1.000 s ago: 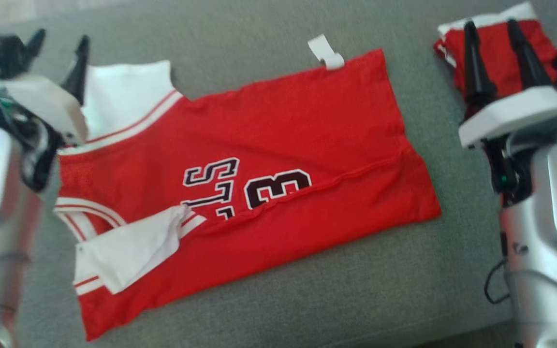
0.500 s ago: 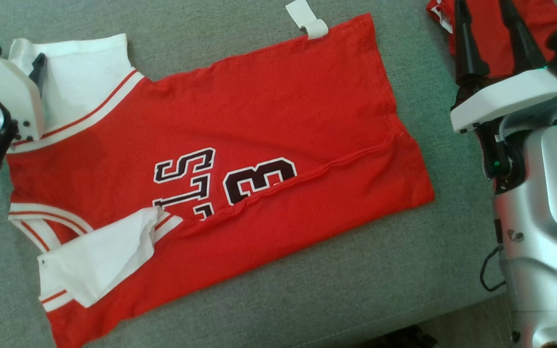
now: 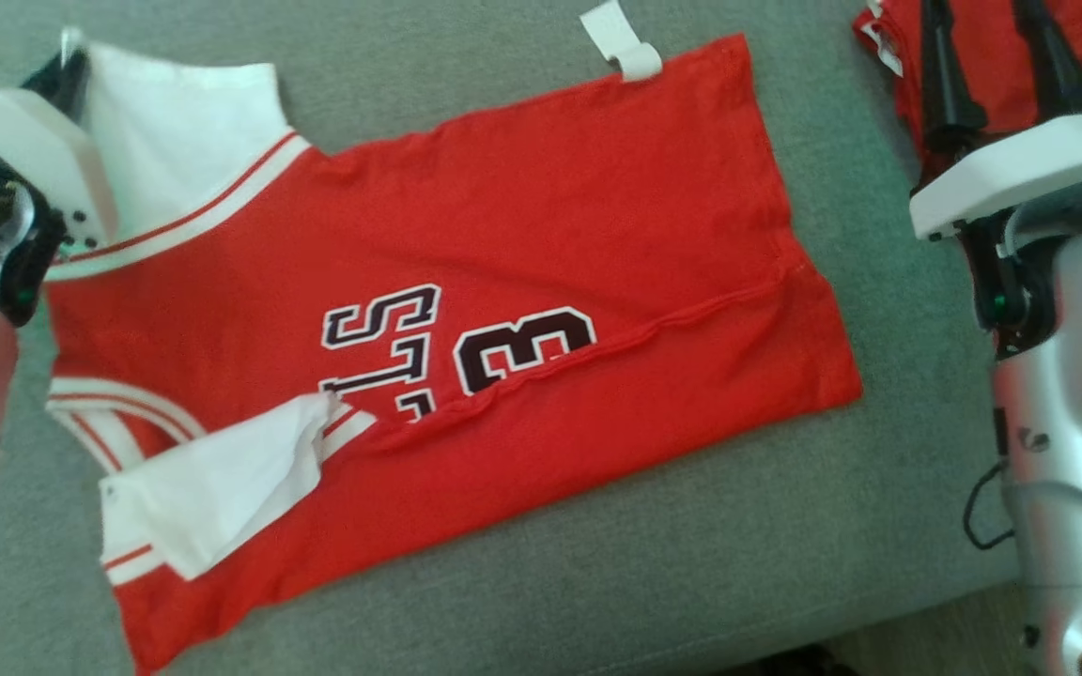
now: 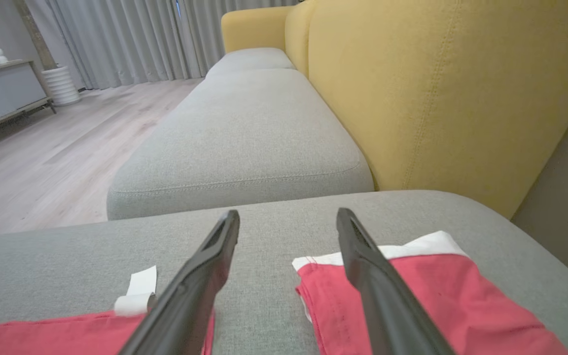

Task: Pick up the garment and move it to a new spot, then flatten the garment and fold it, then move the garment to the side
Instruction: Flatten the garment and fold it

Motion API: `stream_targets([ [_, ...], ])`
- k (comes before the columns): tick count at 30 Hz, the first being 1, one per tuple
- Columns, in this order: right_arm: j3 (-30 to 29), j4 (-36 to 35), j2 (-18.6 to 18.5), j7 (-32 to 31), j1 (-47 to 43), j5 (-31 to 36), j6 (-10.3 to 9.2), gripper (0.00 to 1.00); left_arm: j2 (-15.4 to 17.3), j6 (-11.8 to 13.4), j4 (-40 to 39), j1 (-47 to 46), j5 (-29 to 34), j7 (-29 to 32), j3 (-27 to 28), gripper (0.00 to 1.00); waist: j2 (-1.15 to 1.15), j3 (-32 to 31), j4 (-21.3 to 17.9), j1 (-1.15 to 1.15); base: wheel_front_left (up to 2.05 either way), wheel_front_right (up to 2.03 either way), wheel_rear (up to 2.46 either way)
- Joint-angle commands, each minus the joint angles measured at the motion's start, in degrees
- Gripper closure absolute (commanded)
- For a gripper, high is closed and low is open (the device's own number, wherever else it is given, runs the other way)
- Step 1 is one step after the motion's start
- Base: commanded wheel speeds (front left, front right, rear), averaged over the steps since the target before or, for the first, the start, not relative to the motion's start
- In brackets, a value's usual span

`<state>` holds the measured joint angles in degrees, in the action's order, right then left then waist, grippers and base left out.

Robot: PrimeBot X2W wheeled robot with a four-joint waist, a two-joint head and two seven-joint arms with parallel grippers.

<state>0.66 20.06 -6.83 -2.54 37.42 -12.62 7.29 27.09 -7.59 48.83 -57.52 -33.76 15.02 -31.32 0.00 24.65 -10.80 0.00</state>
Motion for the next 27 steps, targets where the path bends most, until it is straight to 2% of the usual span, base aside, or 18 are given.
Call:
stream_targets([
  [1,1.40,-1.45,-0.92,-0.62,1.64,-0.31,0.20,0.00,2.27,0.10,-2.34,-2.55,0.16,-2.39,1.62,1.00,0.00,-1.23,1.27,0.00,0.00,0.00,0.00],
  [6,5.34,0.49,-4.89,-3.68,2.21,-3.09,0.20,0.00,0.80,0.16,-6.40,-1.85,0.71,-10.26,1.11,1.00,0.00,-3.66,5.19,0.00,0.00,0.00,0.00],
  [10,8.84,5.00,-9.41,-7.12,3.18,-6.30,0.20,0.00,-0.57,0.18,-12.28,0.72,1.41,-13.64,-0.43,1.00,0.00,-4.93,9.64,0.00,0.00,0.00,0.00],
  [14,12.57,10.05,-12.54,-9.39,4.55,-9.00,0.20,0.00,-1.03,0.29,-17.67,3.63,1.29,-13.20,-1.82,1.00,0.00,-4.77,12.30,0.00,0.00,0.00,0.00],
  [27,20.46,24.21,-16.41,-11.62,10.14,-15.13,0.20,0.00,-0.74,1.41,-29.07,7.87,1.33,-8.28,-5.11,1.00,0.00,-3.03,16.12,0.00,0.00,0.00,0.00],
])
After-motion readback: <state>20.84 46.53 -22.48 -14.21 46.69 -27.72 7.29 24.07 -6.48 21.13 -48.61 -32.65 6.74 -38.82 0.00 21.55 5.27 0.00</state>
